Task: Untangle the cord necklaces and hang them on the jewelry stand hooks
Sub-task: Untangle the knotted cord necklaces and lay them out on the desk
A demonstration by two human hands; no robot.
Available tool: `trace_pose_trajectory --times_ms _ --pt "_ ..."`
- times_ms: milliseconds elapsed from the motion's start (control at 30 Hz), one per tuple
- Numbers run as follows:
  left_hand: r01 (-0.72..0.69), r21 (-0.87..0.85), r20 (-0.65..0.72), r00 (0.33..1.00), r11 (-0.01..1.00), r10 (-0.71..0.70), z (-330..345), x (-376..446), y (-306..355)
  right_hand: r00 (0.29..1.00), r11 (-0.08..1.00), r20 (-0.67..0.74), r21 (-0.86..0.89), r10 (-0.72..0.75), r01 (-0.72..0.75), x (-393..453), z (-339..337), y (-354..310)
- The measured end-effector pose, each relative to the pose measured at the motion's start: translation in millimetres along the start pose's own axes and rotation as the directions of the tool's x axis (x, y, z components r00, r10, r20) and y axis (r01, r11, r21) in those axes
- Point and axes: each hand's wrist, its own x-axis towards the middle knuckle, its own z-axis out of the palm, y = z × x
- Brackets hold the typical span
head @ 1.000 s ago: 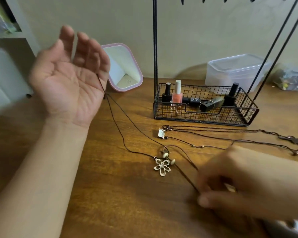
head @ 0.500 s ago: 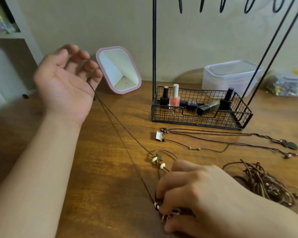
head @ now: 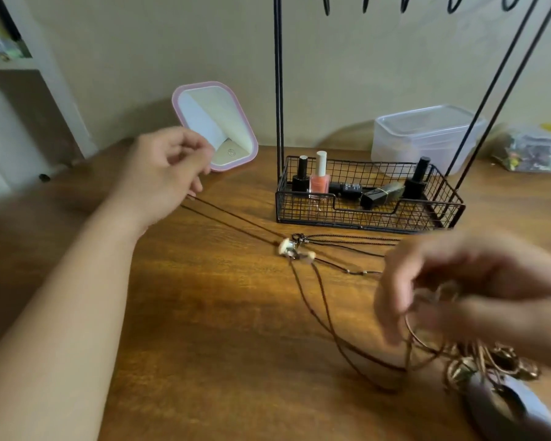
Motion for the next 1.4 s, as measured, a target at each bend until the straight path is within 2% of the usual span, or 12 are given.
trace_pose_trajectory --times_ms 33,133,233,333,467,567,667,733,867,1067,1267,1400 --pt "-0.045 0.042 0.073 0.996 0.998 0.042 1.2 -1.2 0.1 0.997 0.998 -0.051 0.044 -0.053 0.055 -0.5 -4.8 -0.5" --pt "-0.155 0.058 0.345 0.930 0.986 0.125 0.5 -7.1 4.3 0.948 0.975 -0.315 0.221 0.045 0.027 -3.1 -23.1 -0.4" --pt "-0.197 0.025 0.434 0.885 0.980 0.167 -1.1 -10.8 4.4 0.916 0.975 -0.393 0.223 0.077 0.014 -5.8 -28.9 9.8" --pt "-0.201 -0.071 0.439 0.873 0.977 0.212 -4.7 -8.4 1.0 0.902 0.976 -0.413 0.215 0.126 -0.038 -4.9 -26.0 10.8" --pt "-0.179 -0.220 0.421 0.869 0.959 0.259 -6.6 -7.0 0.1 0.916 0.965 -0.390 0.262 0.098 0.008 -6.6 -27.6 7.3" --pt "-0.189 -0.168 0.426 0.871 0.967 0.244 -5.9 -7.2 2.7 0.917 0.980 -0.379 0.191 0.127 -0.057 -6.2 -29.1 7.5" --pt "-0.089 -0.339 0.442 0.864 0.937 0.242 -10.9 -8.3 5.6 0.927 0.965 -0.344 0.256 0.151 -0.062 -3.8 -23.7 5.0" --pt "-0.032 -0.413 0.430 0.874 0.910 0.226 -12.5 -7.7 5.1 0.899 0.981 -0.401 0.145 0.177 -0.128 -2.8 -22.1 4.4" --pt "-0.014 -0.369 0.423 0.888 0.929 0.181 -8.0 -7.9 6.3 0.852 0.971 -0.466 0.117 0.239 -0.209 -0.6 -13.7 2.3" --pt "0.049 -0.412 0.372 0.921 0.910 0.119 -3.7 -7.1 7.3 0.789 0.849 -0.411 -0.063 0.457 -0.525 3.1 -6.9 1.2" --pt "0.040 -0.418 0.359 0.925 0.908 0.124 3.3 -8.1 7.8 0.763 0.814 -0.448 -0.120 0.466 -0.568 8.2 -3.2 -3.9" --pt "-0.004 -0.313 0.349 0.929 0.950 0.119 3.7 -7.0 7.4 0.824 0.841 -0.421 -0.215 0.379 -0.497 6.7 -3.1 -5.6"
